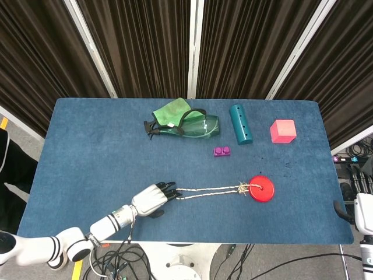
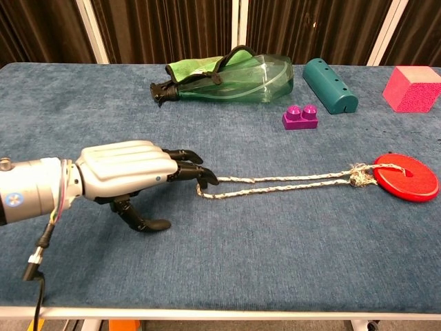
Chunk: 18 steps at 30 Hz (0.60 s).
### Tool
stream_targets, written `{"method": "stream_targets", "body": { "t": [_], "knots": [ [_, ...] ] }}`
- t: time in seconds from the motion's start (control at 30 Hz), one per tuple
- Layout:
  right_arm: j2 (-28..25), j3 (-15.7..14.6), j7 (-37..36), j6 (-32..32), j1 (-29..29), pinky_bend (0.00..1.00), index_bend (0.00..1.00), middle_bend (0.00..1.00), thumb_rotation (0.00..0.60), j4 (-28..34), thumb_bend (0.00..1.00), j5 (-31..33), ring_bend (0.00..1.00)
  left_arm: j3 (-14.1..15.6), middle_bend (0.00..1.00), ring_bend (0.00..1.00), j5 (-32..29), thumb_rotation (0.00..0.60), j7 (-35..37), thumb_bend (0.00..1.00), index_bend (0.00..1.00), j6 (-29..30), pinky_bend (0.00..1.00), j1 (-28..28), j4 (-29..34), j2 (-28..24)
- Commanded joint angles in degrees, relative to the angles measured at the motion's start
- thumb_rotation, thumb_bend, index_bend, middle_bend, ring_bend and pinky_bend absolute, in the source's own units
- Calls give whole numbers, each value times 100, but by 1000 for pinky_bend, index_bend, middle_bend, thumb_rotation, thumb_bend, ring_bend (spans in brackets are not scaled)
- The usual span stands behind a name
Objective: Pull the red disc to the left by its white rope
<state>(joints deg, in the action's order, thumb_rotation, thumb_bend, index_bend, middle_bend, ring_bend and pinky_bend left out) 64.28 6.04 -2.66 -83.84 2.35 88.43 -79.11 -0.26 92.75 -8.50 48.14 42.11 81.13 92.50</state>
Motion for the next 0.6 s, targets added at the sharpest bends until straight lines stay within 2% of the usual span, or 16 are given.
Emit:
{"method": "stream_targets", "body": {
  "t": [0.03,0.13,0.3,0.6],
  "knots": [
    [0,7,21,1,5,0,0,0,600,18,237,3,0,22,624,146,-81,600,-140,204,137,7,227,1,105,-101],
    [2,13,42,9,9,0,0,0,600,34,238,10,0,48,716,202,-172,600,-205,207,136,2,228,-16,213,-190],
    [21,14,72,45,19,0,0,0,600,45,241,33,0,73,814,283,-271,600,-241,209,137,46,230,-34,400,-337],
    [22,33,139,31,25,0,0,0,600,94,248,36,0,97,910,454,-394,600,-348,210,143,210,231,-101,559,-510]
  ]
}}
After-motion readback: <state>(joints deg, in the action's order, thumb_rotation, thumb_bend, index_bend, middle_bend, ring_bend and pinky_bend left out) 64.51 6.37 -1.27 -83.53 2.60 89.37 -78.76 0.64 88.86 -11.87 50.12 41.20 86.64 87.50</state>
